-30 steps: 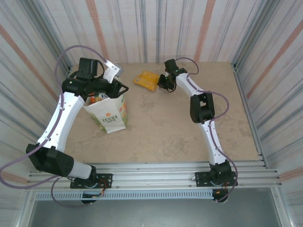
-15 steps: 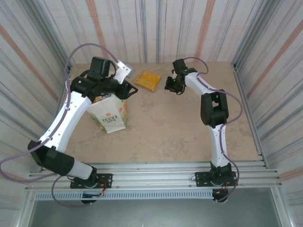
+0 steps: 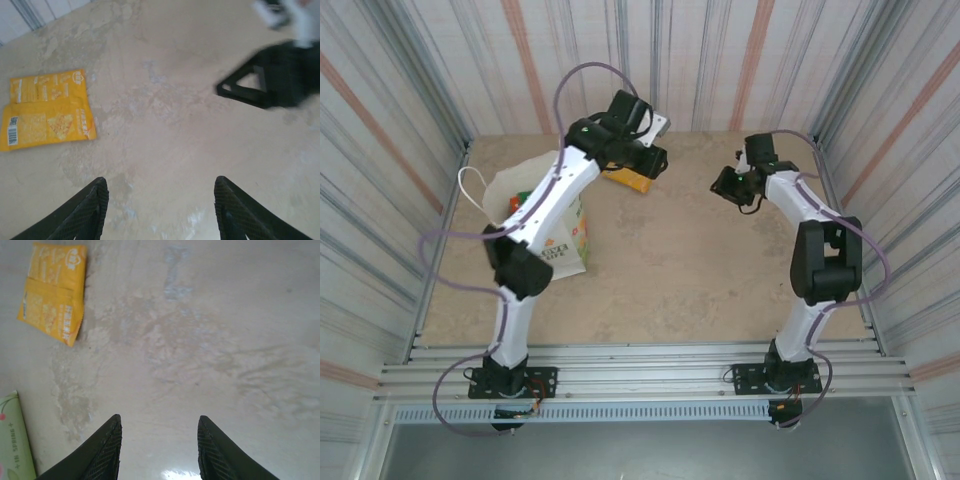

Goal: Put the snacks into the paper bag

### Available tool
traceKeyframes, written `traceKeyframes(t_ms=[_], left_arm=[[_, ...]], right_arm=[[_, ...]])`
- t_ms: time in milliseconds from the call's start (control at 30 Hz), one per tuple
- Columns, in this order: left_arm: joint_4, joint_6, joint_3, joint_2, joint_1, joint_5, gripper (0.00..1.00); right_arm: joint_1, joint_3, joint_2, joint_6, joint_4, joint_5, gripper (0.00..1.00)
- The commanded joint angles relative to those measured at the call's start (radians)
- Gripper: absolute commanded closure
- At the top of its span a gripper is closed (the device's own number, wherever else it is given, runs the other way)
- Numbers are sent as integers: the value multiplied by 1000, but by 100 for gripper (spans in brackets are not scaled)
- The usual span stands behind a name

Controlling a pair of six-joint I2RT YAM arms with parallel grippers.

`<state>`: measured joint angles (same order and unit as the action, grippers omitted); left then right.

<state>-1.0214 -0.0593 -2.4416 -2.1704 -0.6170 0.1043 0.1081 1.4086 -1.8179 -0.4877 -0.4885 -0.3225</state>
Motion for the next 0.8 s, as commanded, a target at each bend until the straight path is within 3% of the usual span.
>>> traceKeyframes(t_ms=[0, 200, 400, 567, 767], left_arm=[[-110, -126, -147, -153, -2, -98, 39], [32, -234, -142, -277, -12, -240, 35], [220, -244, -106, -363, -29, -378, 30], [329, -259, -120, -443, -27, -429, 25], [343, -378, -138, -492, -1, -406, 24]], right_arm=[[-21, -63, 87, 29, 23, -42, 57], [-48, -157, 162, 29, 41, -68, 57], [-51, -231, 194, 20, 73, -115, 57], [-52, -264, 206, 17, 77, -139, 58], [-51, -304, 254, 14, 77, -146, 58]])
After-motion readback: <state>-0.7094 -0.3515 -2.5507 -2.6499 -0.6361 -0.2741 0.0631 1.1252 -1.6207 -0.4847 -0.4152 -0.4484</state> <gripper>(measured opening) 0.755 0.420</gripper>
